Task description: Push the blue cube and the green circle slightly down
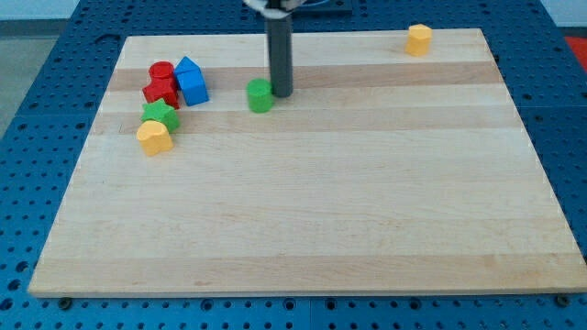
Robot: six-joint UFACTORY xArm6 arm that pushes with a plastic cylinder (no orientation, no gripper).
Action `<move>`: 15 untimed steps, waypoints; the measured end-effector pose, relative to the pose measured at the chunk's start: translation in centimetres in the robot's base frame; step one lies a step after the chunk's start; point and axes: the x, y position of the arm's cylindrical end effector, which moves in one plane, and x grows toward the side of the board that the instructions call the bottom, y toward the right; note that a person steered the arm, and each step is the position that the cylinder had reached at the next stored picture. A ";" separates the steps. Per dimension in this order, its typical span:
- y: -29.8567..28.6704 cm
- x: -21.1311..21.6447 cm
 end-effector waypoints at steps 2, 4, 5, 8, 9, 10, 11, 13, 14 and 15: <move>-7.4 3.9; -7.2 6.1; -6.2 0.7; -9.3 -8.5; -9.7 -7.3; -11.3 -5.2; -12.5 -3.7; -12.5 -0.3; -9.9 0.9; -5.3 1.5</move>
